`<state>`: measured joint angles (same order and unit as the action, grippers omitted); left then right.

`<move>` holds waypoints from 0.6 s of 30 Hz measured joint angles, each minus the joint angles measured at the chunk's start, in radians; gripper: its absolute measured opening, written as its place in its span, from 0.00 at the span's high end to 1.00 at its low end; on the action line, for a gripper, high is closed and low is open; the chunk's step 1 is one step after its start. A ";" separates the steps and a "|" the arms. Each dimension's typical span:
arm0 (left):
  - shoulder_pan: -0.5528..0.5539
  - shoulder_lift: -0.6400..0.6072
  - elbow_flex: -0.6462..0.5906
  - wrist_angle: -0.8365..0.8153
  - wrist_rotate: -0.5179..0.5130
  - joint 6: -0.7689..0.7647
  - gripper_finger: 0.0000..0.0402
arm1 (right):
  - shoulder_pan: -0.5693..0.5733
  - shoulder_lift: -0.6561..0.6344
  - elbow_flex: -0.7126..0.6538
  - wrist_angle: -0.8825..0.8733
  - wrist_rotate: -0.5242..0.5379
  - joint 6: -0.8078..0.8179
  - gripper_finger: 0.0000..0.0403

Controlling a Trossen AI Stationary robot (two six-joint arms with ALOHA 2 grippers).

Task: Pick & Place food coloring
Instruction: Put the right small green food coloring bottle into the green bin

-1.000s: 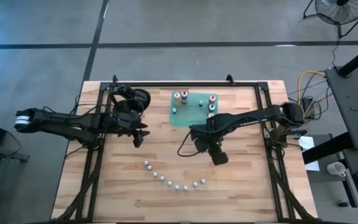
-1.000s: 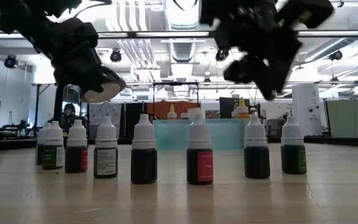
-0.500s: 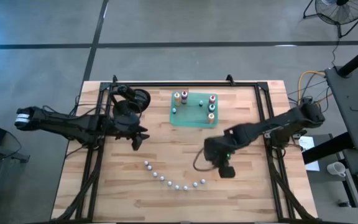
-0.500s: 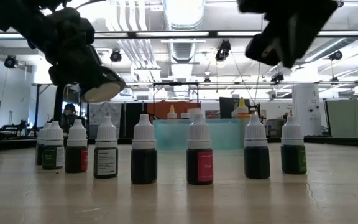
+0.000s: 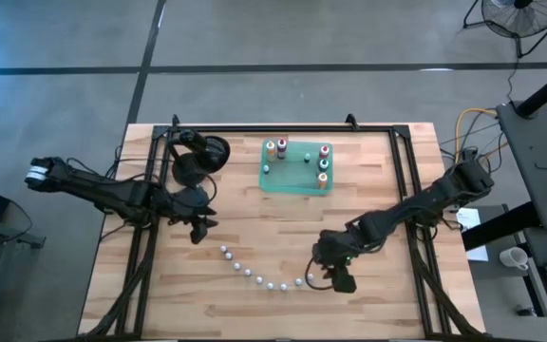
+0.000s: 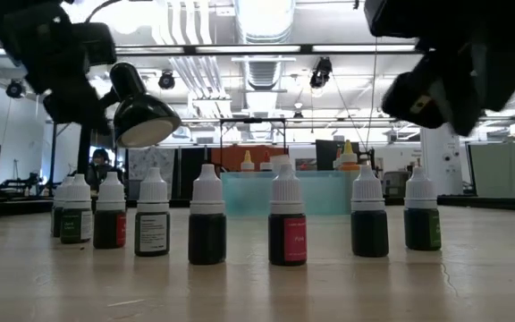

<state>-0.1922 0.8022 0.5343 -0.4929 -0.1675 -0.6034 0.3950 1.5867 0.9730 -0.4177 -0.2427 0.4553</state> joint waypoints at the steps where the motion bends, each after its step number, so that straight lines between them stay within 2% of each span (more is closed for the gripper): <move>1: -0.001 -0.008 0.000 -0.036 0.002 -0.001 0.59 | 0.000 0.000 -0.006 0.020 0.035 -0.004 0.68; 4: -0.002 -0.045 0.000 -0.106 0.033 -0.007 0.59 | 0.000 0.000 -0.013 0.081 0.102 -0.037 0.60; 9: -0.008 -0.116 0.000 -0.153 0.044 -0.008 0.59 | 0.013 0.005 -0.016 0.093 0.145 -0.213 0.49; 18: -0.008 -0.200 0.000 -0.163 0.044 0.011 0.59 | 0.073 0.095 0.029 0.092 0.142 -0.324 0.42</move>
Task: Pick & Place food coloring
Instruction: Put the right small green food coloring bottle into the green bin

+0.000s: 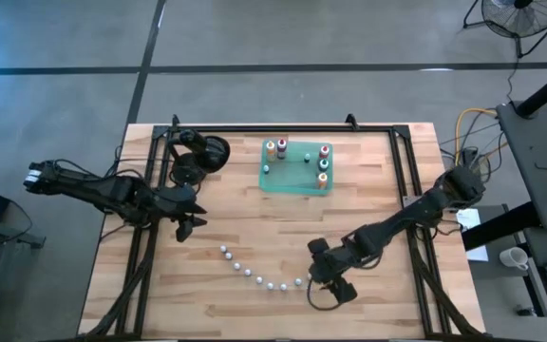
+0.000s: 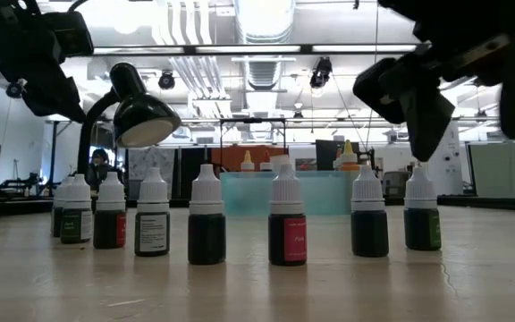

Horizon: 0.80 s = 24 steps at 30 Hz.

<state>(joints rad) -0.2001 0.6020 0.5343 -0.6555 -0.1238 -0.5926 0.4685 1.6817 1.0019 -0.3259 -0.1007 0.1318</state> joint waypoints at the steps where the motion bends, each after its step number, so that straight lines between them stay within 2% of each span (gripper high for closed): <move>1: 0.000 -0.006 0.000 0.000 0.000 0.010 0.59 | 0.003 0.017 0.015 0.004 0.001 -0.009 0.42; 5: 0.000 -0.015 0.000 -0.004 -0.010 0.022 0.59 | 0.010 0.083 0.068 -0.042 0.073 -0.003 0.42; 9: 0.000 -0.015 0.000 -0.008 -0.013 0.042 0.59 | 0.009 0.126 0.138 -0.181 0.143 0.046 0.42; 12: 0.000 -0.016 0.000 -0.009 -0.024 0.048 0.59 | 0.009 0.149 0.167 -0.228 0.146 0.038 0.42; 24: 0.000 -0.016 0.000 -0.010 -0.035 0.067 0.59 | 0.011 0.166 0.199 -0.213 0.128 0.023 0.43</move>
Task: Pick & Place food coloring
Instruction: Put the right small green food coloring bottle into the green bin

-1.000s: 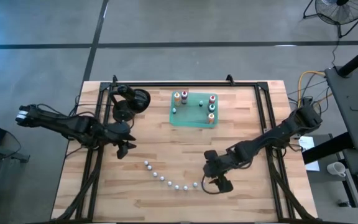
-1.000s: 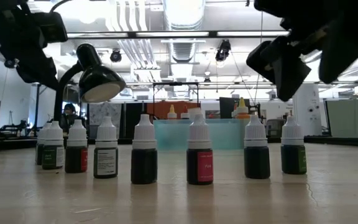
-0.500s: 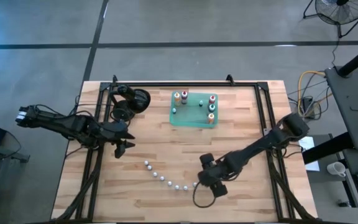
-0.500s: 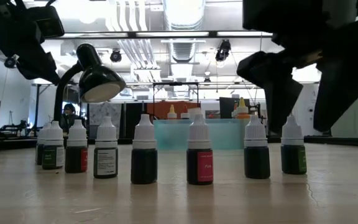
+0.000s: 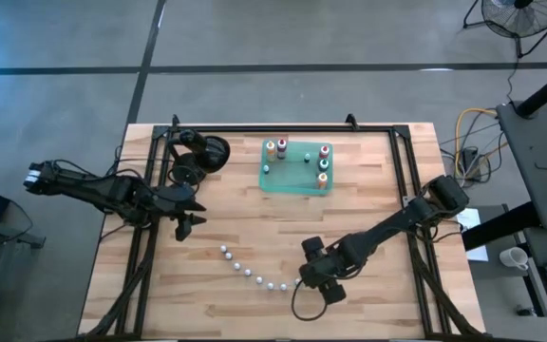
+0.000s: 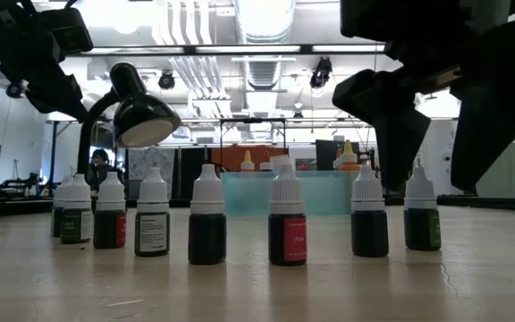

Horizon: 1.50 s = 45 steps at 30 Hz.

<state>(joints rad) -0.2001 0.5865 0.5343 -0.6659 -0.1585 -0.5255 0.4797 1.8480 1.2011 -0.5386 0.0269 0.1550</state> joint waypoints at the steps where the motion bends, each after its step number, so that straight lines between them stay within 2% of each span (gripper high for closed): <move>1: 0.000 0.000 0.000 0.000 0.000 0.000 0.59 | 0.000 0.004 0.000 0.010 0.000 0.000 0.43; 17: 0.000 -0.005 0.000 0.016 0.000 -0.004 0.59 | 0.000 0.037 0.023 0.020 0.032 0.077 0.52; 45: 0.000 -0.006 0.000 0.021 0.000 -0.002 0.59 | 0.000 0.035 0.053 -0.042 0.021 0.073 0.68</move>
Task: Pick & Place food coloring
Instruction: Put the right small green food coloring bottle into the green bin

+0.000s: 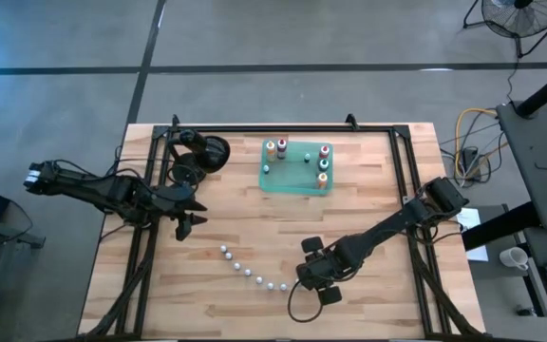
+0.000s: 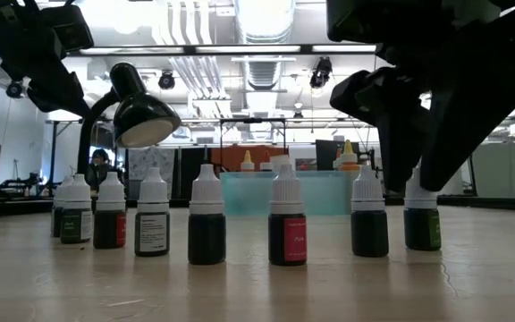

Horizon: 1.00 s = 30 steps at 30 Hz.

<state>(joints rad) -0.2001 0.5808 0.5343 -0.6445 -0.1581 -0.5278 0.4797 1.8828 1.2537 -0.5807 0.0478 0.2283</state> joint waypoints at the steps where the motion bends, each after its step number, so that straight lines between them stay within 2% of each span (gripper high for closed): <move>1: 0.000 0.000 0.000 0.000 0.000 0.001 0.59 | 0.000 0.000 0.000 0.000 -0.001 0.001 0.68; 10: 0.000 0.000 0.000 0.000 0.000 0.011 0.59 | 0.000 0.000 -0.001 0.001 -0.022 0.005 0.70; 30: 0.000 0.000 0.000 0.000 0.000 0.012 0.59 | 0.000 0.000 -0.011 0.011 -0.022 0.008 0.82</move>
<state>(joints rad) -0.2001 0.5808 0.5343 -0.6449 -0.1581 -0.5156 0.4797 1.8828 1.2430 -0.5701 0.0263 0.2359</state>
